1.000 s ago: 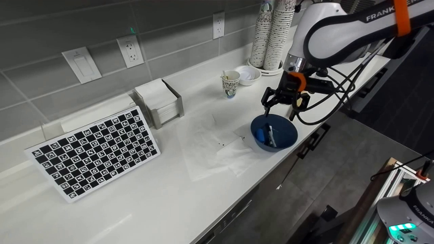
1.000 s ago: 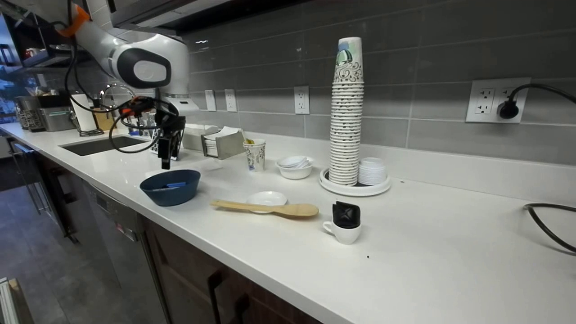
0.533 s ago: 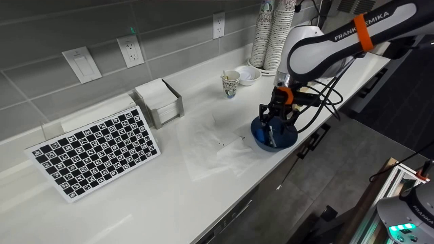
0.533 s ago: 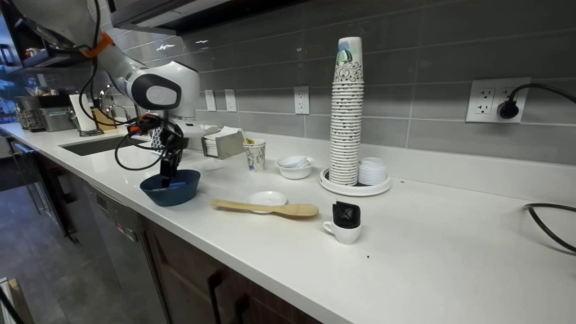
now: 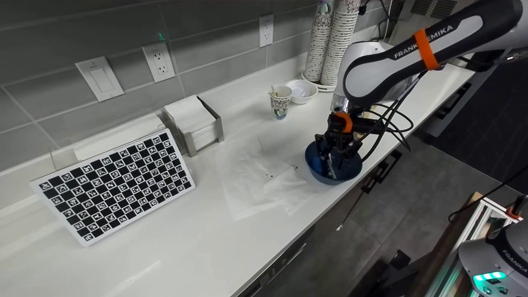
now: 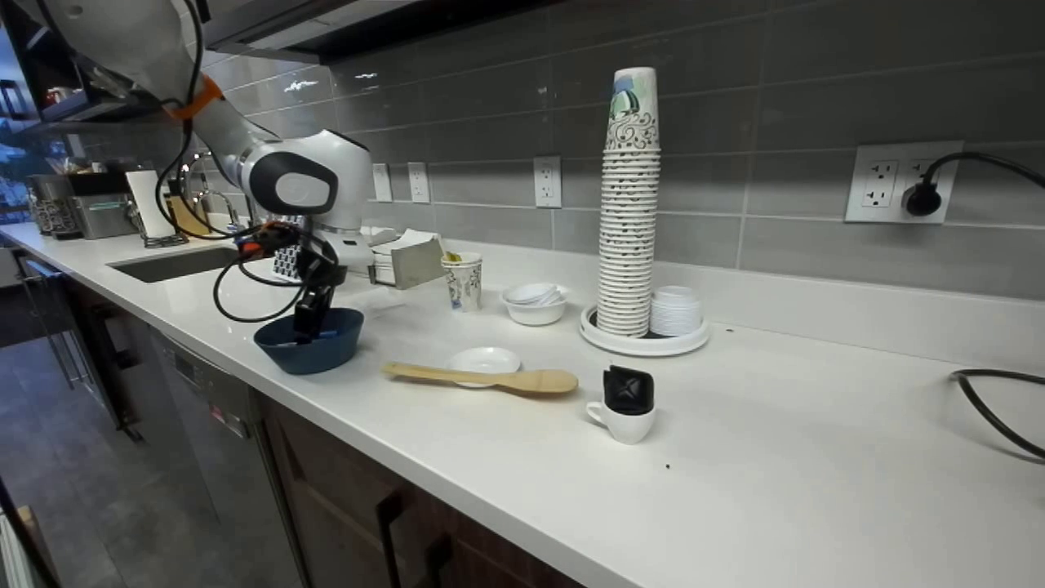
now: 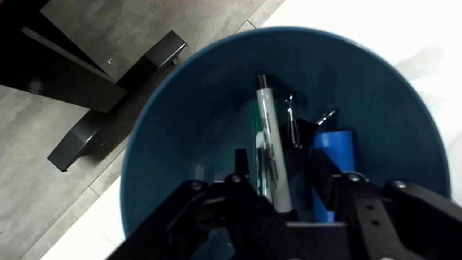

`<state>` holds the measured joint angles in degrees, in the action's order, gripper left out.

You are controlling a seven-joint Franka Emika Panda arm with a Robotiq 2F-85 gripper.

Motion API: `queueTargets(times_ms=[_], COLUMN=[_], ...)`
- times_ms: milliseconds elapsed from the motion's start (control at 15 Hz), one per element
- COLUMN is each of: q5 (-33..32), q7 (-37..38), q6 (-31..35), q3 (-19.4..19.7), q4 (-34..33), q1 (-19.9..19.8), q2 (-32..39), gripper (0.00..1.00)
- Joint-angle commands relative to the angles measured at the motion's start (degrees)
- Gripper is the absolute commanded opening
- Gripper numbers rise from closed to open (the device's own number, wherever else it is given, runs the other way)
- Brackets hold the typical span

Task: Remove the black pen from the bowl.

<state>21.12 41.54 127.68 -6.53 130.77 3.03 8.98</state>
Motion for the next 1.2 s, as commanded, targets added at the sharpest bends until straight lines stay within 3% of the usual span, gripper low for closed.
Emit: queueTargets(times_ms=[0, 267, 333, 933, 1133], q5=[0.7, 0.4, 0.3, -0.5, -2.3], q7=[0.7, 1.0, 1.0, 1.8, 8.7], q6=[1.0, 1.3, 1.3, 4.4, 4.5], q3=[1.1, 1.4, 1.5, 1.7, 3.3], q4=[-0.6, -0.8, -0.7, 4.5, 7.5], q1=[1.2, 1.4, 1.4, 1.1, -1.0], q2=[1.0, 1.5, 1.3, -10.8, -15.4], gripper=[0.31, 0.02, 0.00, 0.03, 0.03])
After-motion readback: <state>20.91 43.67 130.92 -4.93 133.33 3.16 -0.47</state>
